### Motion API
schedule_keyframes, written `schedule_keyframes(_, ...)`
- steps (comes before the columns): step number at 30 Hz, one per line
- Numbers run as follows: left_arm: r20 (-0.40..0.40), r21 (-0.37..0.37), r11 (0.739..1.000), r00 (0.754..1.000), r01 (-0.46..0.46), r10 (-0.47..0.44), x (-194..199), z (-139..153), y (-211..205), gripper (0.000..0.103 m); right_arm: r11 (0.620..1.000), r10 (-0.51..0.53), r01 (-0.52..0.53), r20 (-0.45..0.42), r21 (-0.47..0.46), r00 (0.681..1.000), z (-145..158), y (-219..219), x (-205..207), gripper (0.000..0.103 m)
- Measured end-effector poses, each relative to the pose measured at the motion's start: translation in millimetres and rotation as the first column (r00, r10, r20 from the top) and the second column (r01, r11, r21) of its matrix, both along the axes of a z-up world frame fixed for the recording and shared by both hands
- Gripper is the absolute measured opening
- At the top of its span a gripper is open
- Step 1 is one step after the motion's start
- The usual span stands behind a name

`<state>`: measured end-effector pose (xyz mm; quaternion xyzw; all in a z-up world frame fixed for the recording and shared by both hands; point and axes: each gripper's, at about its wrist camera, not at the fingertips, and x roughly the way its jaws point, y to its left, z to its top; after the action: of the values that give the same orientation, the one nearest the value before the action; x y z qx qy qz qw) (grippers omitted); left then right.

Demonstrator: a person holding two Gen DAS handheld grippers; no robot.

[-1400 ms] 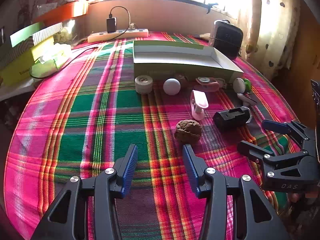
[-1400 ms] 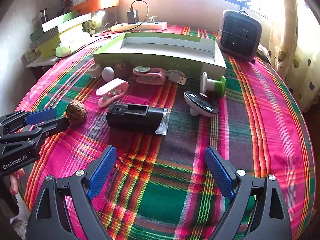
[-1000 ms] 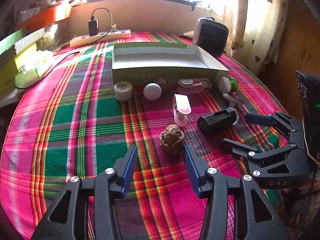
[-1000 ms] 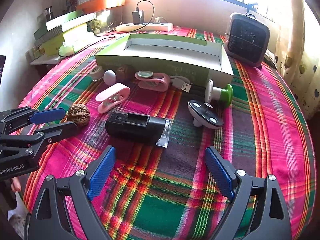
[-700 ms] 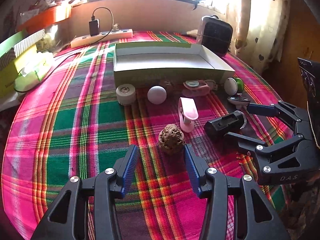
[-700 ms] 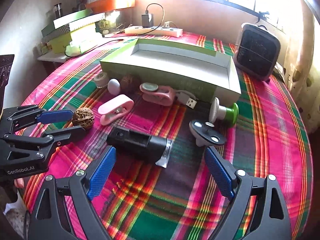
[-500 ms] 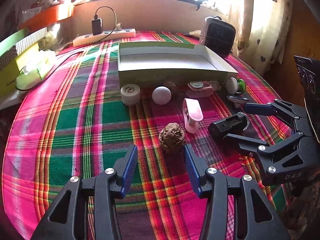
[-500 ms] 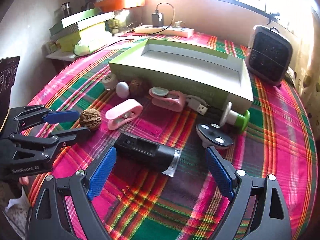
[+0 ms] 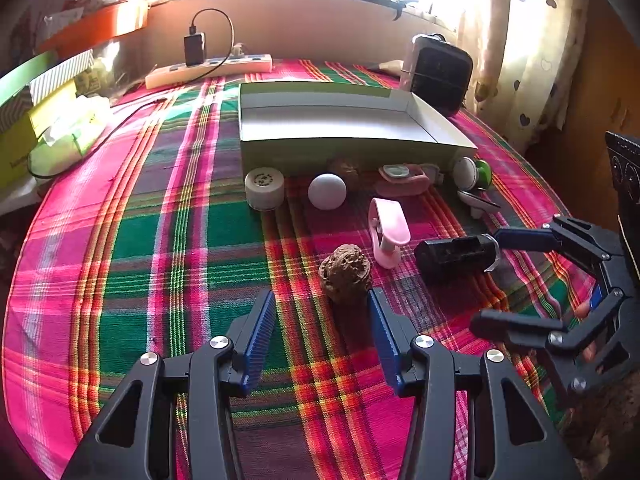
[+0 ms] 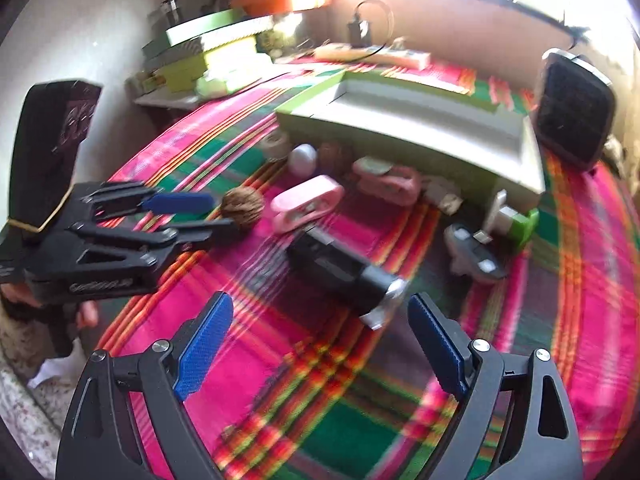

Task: Organize objects
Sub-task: 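Move right tool to the black cylinder while left tool approaches the walnut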

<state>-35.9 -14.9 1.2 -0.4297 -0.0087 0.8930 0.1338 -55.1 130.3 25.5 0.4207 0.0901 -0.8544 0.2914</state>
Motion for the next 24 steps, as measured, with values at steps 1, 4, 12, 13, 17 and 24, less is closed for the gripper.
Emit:
schedule_keyframes(1,0.000,0.000,1.000,1.000,0.000,0.000,0,0,0,0.046,1.000,-0.021,0.021,-0.010,-0.002,1.000,2,2,-3,0.089)
schedule_keyframes(4,0.002,-0.003,1.000,1.000,-0.001,0.001,1,0,1,0.046,1.000,-0.018,0.018,-0.001,-0.021,1.000,3,2,-11,0.089)
schedule_keyframes(12,0.005,0.001,1.000,1.000,-0.001,0.001,-1,0,0,0.046,0.998,0.062,-0.062,0.028,0.016,0.998,-8,-5,-18,0.074)
schedule_keyframes(13,0.005,0.001,1.000,1.000,-0.001,0.001,0,-1,0,0.046,0.998,0.064,-0.064,0.016,0.027,0.998,-7,-5,-14,0.070)
schedule_keyframes(17,0.008,0.007,1.000,1.000,0.001,-0.001,-1,0,-1,0.046,0.995,0.100,-0.101,0.025,0.025,0.995,-6,-6,-5,0.061)
schedule_keyframes(24,0.008,0.017,1.000,1.000,0.014,-0.015,-1,3,-7,0.046,0.992,0.114,-0.115,0.017,0.044,0.993,-5,-8,3,0.056)
